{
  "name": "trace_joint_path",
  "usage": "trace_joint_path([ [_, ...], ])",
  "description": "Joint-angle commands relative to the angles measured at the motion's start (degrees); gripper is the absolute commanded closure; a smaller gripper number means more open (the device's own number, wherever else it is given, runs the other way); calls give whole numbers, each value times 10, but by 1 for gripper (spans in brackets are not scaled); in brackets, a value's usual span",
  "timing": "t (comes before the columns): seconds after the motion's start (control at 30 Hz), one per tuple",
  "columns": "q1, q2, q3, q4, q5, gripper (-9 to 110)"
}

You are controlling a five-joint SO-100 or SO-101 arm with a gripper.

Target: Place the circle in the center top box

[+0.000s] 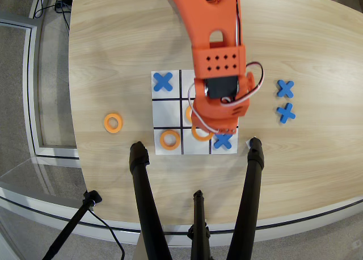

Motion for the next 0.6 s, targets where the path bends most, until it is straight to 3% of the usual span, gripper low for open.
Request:
trace_joint_path([
  [0.0, 18, -49, -83, -4, 5, 102],
  [0.57, 40, -210, -188, -17, 5, 102],
])
